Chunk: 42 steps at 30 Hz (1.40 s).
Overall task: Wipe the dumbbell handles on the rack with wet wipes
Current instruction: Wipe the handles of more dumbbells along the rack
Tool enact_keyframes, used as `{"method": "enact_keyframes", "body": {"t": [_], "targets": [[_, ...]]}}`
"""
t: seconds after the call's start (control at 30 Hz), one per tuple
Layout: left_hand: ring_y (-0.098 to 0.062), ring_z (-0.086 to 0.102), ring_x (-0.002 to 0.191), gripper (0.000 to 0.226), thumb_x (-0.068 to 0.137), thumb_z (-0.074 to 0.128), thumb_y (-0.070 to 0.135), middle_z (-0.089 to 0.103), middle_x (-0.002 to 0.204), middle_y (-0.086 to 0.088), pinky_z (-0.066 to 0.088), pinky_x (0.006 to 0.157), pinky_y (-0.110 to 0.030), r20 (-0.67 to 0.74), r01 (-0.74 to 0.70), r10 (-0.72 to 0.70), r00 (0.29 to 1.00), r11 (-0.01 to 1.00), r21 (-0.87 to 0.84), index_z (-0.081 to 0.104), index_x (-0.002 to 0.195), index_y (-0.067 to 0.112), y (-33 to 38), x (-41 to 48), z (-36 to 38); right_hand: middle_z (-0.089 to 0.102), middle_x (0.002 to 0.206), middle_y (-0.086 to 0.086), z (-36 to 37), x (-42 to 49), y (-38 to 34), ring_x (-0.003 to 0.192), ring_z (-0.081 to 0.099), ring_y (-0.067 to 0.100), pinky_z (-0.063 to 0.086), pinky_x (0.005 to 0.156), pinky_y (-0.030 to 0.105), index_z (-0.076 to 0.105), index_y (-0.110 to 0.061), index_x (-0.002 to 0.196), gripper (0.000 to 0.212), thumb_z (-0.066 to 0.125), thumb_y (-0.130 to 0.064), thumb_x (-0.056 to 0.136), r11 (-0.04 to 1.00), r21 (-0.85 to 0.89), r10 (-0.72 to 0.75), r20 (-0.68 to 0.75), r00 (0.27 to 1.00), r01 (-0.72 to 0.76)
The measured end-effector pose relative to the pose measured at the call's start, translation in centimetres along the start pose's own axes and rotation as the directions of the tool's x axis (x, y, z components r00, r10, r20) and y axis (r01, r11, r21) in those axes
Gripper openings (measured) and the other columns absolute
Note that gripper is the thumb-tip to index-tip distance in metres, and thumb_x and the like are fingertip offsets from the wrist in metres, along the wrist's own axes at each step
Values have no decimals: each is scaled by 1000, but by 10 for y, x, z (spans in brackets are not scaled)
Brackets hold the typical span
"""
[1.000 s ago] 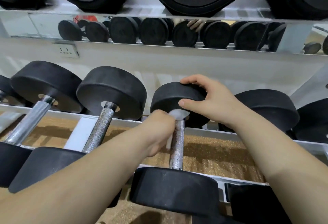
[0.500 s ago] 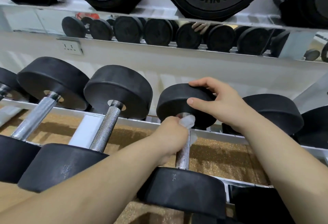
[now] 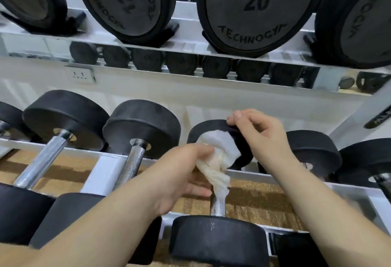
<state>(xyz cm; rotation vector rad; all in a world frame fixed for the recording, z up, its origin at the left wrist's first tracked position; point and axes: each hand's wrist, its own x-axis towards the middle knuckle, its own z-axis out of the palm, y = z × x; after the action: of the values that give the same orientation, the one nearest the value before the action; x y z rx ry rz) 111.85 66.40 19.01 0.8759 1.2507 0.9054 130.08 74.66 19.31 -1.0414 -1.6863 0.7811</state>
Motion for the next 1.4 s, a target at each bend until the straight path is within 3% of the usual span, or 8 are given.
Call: {"method": "enact_keyframes", "body": {"t": [0.2,0.33,0.5,0.77,0.87,0.93,1.2,1.4], "targets": [[-32,70,114,34,102,51,26,74,124,-12,51,99,-48,145,-88,111,983,984,-155,72,127,15,6,-2,3,79,109,7,-21,-21,-44,99,76,19,59,95,41,75,-18,120,72,62,-77,80,873,93,400,422,813,-478],[-43,64,122,30,107,51,15,71,125,-22,41,113,-64,150,-181,223,963,950,-255,64,132,9,3,-1,13,66,139,16,-28,-47,-28,133,60,34,42,117,51,64,-14,140,93,67,-81,75,753,239,317,684,657,-613],[-34,70,115,37,104,52,1,73,122,-17,57,96,-49,222,-217,262,939,954,-206,64,132,22,-3,-2,31,74,113,24,-16,-60,-21,103,71,32,51,90,46,75,-9,118,51,60,-54,99,779,304,420,395,817,-548],[-7,70,69,11,91,76,16,76,83,6,52,68,-24,-230,-327,476,849,814,479,78,100,22,-9,19,-5,80,99,14,-39,-58,-12,97,77,28,58,94,46,75,-7,103,37,50,-34,110,710,355,660,-32,751,-608],[-2,61,98,33,88,75,23,64,112,17,49,87,-22,-83,-376,777,625,392,839,72,120,25,-11,28,-13,80,102,12,-41,-61,-2,99,76,28,58,97,48,73,-10,110,35,53,-39,108,692,263,704,-40,709,-672],[-13,47,135,57,91,70,25,48,151,9,43,107,-30,64,-348,733,678,243,905,55,146,24,-14,31,-11,77,108,13,-40,-61,-1,101,74,30,57,99,49,71,-10,114,34,54,-39,108,677,261,725,-75,685,-688],[-9,5,158,80,98,58,17,8,173,9,12,126,-23,149,-374,585,797,284,883,15,165,25,-21,37,-7,76,106,10,-47,-44,-5,100,72,37,56,97,59,69,-15,91,47,55,-60,88,736,86,651,-358,669,-671],[-14,11,155,80,94,62,20,16,170,3,17,124,-27,132,-380,617,776,290,879,21,163,20,-21,40,-2,74,104,6,3,-55,10,99,70,28,54,94,44,67,-13,112,37,59,-47,100,493,133,864,37,501,-860]]}}
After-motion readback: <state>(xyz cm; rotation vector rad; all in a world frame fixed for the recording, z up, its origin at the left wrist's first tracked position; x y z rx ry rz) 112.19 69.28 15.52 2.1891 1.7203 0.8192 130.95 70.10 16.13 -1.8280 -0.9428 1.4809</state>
